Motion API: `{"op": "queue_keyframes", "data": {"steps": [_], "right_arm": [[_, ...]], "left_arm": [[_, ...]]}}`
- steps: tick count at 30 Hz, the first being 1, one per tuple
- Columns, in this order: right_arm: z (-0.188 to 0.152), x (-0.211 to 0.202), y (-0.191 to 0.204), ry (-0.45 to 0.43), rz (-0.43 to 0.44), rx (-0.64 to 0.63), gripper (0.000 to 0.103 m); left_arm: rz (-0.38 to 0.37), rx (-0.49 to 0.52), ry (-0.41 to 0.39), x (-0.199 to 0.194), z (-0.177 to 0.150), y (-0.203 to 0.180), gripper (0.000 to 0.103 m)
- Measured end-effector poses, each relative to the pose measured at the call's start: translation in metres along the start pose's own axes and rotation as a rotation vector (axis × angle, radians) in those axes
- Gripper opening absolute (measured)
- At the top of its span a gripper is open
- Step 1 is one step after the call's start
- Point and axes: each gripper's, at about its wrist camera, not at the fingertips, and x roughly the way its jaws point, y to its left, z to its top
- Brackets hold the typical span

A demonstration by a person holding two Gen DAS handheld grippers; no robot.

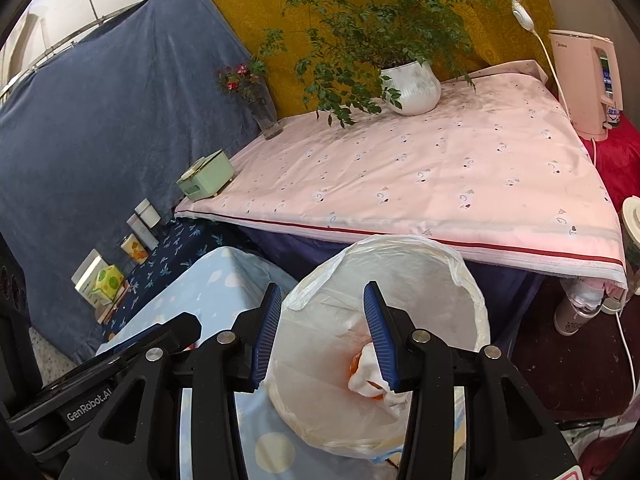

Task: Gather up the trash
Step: 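Move both open tools away from the bin toward the table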

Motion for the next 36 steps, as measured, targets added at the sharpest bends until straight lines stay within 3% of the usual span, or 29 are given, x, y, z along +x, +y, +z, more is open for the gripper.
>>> {"op": "queue_keyframes", "data": {"steps": [20, 36], "right_arm": [[-0.019, 0.015, 0.072, 0.059, 0.064, -0.130, 0.043], [-0.063, 0.043, 0.159, 0.162, 0.160, -0.257, 0.043]], "left_arm": [[0.095, -0.129, -0.009, -0.019, -0.014, 0.075, 0.054], [0.273, -0.306, -0.002, -0.049, -0.051, 0.194, 0.054]]}}
